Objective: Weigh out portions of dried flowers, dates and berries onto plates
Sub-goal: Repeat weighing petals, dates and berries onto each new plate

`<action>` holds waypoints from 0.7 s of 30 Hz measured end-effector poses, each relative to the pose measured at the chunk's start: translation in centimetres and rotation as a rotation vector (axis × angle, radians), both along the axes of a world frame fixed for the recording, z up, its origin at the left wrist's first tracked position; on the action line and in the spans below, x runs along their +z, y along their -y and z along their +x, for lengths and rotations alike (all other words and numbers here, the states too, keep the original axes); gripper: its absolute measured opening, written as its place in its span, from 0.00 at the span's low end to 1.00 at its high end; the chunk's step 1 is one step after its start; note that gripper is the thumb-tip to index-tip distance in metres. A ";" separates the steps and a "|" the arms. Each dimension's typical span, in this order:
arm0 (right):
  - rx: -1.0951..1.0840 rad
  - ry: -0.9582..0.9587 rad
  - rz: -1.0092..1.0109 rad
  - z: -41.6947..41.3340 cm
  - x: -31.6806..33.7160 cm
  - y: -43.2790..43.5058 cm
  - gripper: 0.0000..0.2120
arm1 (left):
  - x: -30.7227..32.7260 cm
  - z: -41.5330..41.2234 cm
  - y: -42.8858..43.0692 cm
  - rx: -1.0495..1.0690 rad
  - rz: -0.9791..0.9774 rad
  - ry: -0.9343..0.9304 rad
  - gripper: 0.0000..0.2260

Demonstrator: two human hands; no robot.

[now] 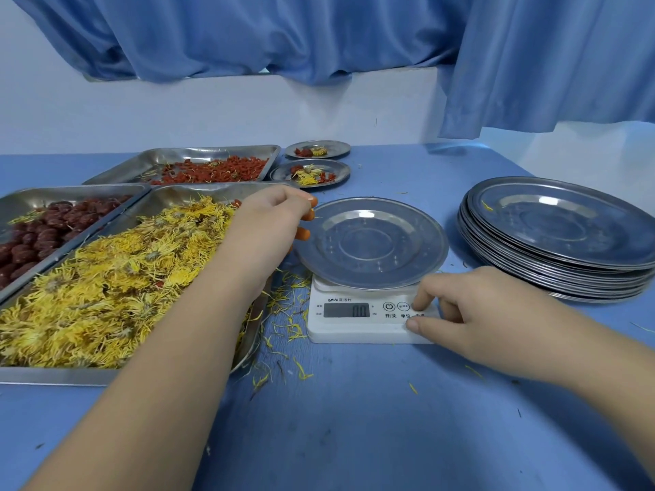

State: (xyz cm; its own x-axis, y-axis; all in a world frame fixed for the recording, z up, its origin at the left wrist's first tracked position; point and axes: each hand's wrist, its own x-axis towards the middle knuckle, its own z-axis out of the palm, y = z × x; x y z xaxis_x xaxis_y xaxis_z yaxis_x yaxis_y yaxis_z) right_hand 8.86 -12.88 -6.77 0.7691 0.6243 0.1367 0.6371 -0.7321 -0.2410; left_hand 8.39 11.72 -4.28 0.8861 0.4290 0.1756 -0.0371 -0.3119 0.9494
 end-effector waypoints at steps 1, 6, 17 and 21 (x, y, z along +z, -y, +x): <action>-0.008 0.045 0.006 0.0 -0.2 -0.1 0.15 | 0.0 -0.1 0.1 -0.004 0.027 0.012 0.07; -0.022 0.089 0.093 0.2 -0.7 -0.7 0.15 | -0.2 -0.7 1.0 -0.093 0.233 0.125 0.06; -0.052 0.191 0.554 -0.1 0.9 -3.8 0.24 | -0.8 -0.7 1.3 -0.232 0.492 0.225 0.06; -0.102 0.224 0.586 0.4 1.7 -6.5 0.24 | -0.5 -0.7 0.9 -0.187 0.626 0.258 0.07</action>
